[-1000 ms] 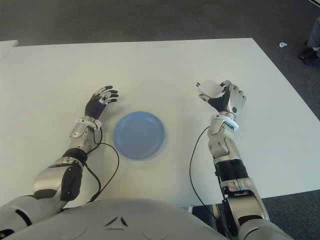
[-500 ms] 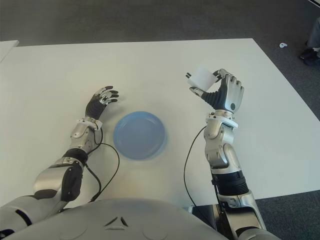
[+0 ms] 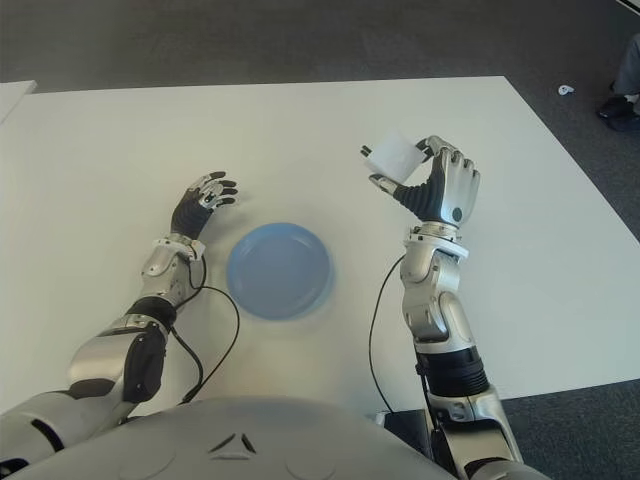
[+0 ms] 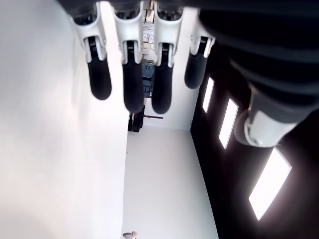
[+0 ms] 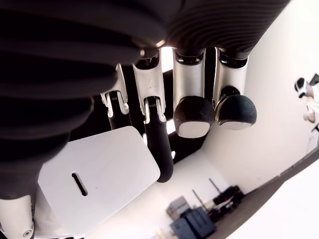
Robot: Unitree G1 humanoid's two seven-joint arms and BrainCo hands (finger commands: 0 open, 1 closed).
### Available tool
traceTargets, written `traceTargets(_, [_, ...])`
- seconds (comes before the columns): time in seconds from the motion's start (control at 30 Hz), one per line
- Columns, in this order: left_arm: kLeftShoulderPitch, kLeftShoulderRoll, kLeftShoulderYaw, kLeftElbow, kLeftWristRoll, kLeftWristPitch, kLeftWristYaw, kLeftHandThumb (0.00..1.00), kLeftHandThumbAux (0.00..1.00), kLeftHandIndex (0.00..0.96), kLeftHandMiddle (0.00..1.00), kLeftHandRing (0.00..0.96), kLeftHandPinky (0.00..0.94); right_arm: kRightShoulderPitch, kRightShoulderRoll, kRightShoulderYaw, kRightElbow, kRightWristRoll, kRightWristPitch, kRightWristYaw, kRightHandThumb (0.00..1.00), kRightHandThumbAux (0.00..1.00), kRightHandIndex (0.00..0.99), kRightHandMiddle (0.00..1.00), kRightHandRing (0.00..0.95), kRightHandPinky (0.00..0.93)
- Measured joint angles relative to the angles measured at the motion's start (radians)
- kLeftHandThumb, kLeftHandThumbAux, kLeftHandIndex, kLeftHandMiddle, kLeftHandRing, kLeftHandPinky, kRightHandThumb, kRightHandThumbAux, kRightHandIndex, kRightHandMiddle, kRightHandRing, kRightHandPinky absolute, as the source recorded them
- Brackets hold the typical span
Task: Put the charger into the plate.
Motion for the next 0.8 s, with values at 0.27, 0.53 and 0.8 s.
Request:
traceTargets(0.27, [-0.001,-0.009,0.001,0.0,-0.005,-0.002,-0.001,0.119,0.55,0.251,0.359,0.35,0.34,0.044,0.074,0.128,-0.027,-0.058,-0.03,0.026,0.858,0.672,0.413,0.543,0.891,0.868])
traceTargets(0.53, [-0.001,-0.013,0.0,0.0,-0.004,-0.011,-0.002,0.108,0.557,0.245,0.358,0.347,0.336,0.057,0.128,0.224,0.043,-0.066,-0.055,0.062,0.858,0.672,0.413,0.544,0.892,0.866])
traceTargets(0.8, [-0.001,-0.016,-0.001,0.0,-0.002,-0.017,-0.002,0.1,0.554,0.252,0.359,0.35,0.338,0.068,0.145,0.289,0.09,-0.082,-0.07,0.091,0.857,0.675,0.405,0.544,0.871,0.868])
